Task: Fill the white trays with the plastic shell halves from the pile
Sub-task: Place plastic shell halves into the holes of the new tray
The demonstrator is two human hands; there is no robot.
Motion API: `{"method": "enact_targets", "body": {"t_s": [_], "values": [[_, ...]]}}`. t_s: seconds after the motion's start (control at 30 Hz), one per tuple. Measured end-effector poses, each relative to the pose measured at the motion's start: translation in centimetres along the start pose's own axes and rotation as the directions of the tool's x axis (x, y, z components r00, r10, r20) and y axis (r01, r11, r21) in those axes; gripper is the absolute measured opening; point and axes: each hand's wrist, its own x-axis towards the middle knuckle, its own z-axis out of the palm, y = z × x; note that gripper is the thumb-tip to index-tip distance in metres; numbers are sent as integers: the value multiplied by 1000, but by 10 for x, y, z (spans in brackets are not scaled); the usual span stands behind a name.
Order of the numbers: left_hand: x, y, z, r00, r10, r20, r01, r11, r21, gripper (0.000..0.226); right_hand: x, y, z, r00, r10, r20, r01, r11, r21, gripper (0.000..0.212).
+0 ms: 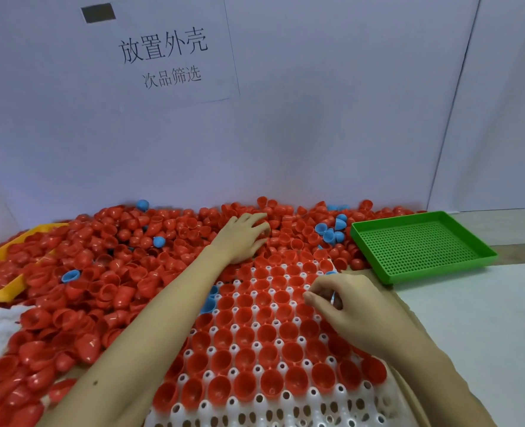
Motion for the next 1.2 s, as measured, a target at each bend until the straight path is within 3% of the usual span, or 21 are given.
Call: {"method": "enact_targets", "body": {"t_s": [0.27,0.4,0.57,0.67,0.77,0.87,0.97,1.03,1.2], "values": [[9,2,-3,976,-167,138,155,983,94,46,1,1,5,999,6,46,-7,1000,22,21],[-2,-9,-12,983,-165,83,177,970,-167,23,1,1,6,998,22,61,-24,999,27,20],[-34,-24,-31,971,-231,-69,175,873,-455,17,0,-2,1,998,32,56,-32,999,-15,20],[-64,-16,-40,922,-339,-188,135,734,-666,15,-1,-4,-2,998,34,47,-34,999,-19,19],[-103,6,-49,898,-391,-200,74,584,-808,17,0,-7,-2,999,26,36,-27,999,27,16],[-145,36,-56,893,-407,-190,15,450,-893,18,1,-11,3,1000,16,-11,-14,986,167,9],[-181,65,-61,887,-419,-194,-22,380,-925,17,1,-21,14,999,-34,11,28,940,340,44],[-195,78,-64,887,-415,-205,-37,378,-925,18,0,-29,24,995,-92,31,71,909,412,57],[-210,93,-65,884,-398,-244,-53,434,-899,20,0,-36,38,986,-162,-34,163,906,390,35]]}}
